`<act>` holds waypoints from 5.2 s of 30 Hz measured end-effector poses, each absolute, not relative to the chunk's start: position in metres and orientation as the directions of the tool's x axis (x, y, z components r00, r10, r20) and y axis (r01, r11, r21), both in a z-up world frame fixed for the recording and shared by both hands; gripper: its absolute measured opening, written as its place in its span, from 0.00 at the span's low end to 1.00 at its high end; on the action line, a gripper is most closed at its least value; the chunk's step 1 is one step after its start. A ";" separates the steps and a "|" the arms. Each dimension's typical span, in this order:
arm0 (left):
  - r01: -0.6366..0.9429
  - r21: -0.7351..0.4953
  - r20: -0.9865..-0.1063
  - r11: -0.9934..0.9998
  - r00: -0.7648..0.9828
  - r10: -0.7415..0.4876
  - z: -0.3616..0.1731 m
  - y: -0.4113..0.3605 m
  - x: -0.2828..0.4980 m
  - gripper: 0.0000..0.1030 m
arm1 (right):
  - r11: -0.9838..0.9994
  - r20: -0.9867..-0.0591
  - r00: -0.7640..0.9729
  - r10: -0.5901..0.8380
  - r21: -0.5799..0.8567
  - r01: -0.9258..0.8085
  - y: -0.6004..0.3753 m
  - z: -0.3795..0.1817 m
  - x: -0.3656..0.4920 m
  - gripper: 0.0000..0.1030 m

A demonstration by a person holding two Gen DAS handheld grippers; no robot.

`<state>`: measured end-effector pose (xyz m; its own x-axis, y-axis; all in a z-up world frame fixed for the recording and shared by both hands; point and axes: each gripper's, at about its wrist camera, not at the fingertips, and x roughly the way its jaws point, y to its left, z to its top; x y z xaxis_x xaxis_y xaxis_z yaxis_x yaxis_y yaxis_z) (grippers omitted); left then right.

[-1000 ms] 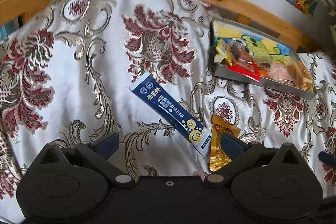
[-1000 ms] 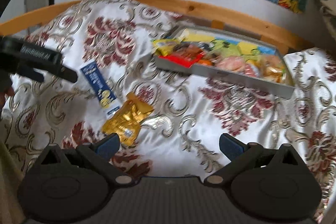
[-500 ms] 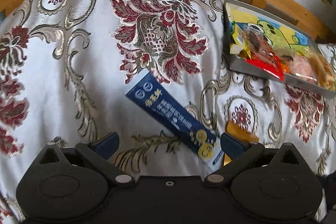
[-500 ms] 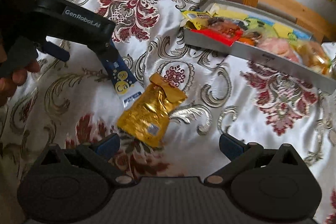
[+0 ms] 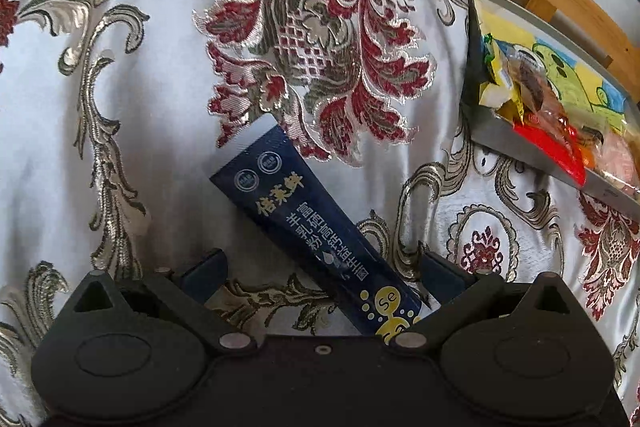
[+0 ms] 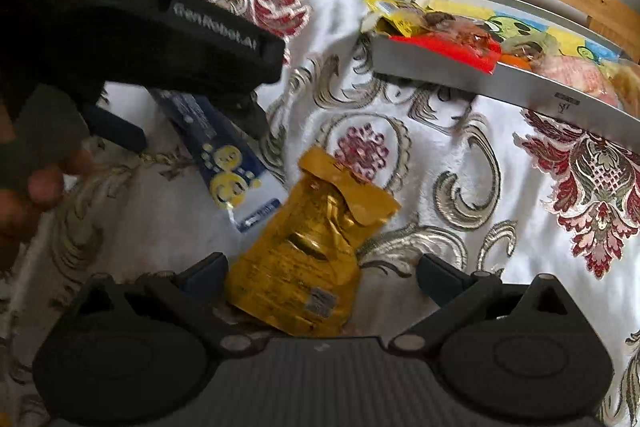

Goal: Organize snacks
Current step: 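Close the left gripper on the blue sachet while the right grasps the gold foil pack, then lift and carry the blue sachet and gold foil pack over the metal tray, then lower the blue sachet and gold pack into the tray and open both grippers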

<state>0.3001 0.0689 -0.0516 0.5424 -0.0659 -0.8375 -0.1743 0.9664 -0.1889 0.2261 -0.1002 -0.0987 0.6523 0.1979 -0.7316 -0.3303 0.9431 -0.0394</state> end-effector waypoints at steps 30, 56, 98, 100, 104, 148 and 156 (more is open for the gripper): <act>-0.044 -0.121 -0.813 0.992 0.577 -0.074 -0.059 0.042 0.286 0.71 | 0.898 -0.628 0.773 0.095 -0.281 -0.338 -0.104 -0.100 0.218 0.77; 0.152 -0.039 -0.800 0.988 0.588 -0.122 -0.061 0.013 0.272 0.60 | 0.931 -0.659 0.747 0.092 -0.209 -0.300 -0.123 -0.096 0.216 0.65; 0.052 -0.350 -0.775 0.935 0.545 -0.321 -0.044 0.045 0.231 0.15 | 0.918 -0.574 0.818 0.020 -0.314 -0.243 -0.136 -0.067 0.179 0.52; 0.062 -0.368 -0.757 0.928 0.560 -0.338 -0.040 0.045 0.227 0.14 | 0.920 -0.571 0.821 0.023 -0.310 -0.242 -0.137 -0.065 0.176 0.52; 0.098 -0.383 -0.713 0.919 0.601 -0.361 -0.031 0.042 0.216 0.12 | 0.926 -0.551 0.834 0.027 -0.301 -0.228 -0.141 -0.055 0.171 0.52; 0.333 -0.303 -0.488 0.893 0.751 -0.445 0.058 -0.149 0.442 0.12 | 0.978 -0.231 0.960 -0.161 -0.167 0.124 -0.289 0.000 0.355 0.52; 0.311 -0.245 -0.565 0.918 0.724 -0.396 0.038 -0.155 0.461 0.12 | 0.987 -0.274 0.953 -0.132 -0.123 0.102 -0.291 -0.006 0.373 0.52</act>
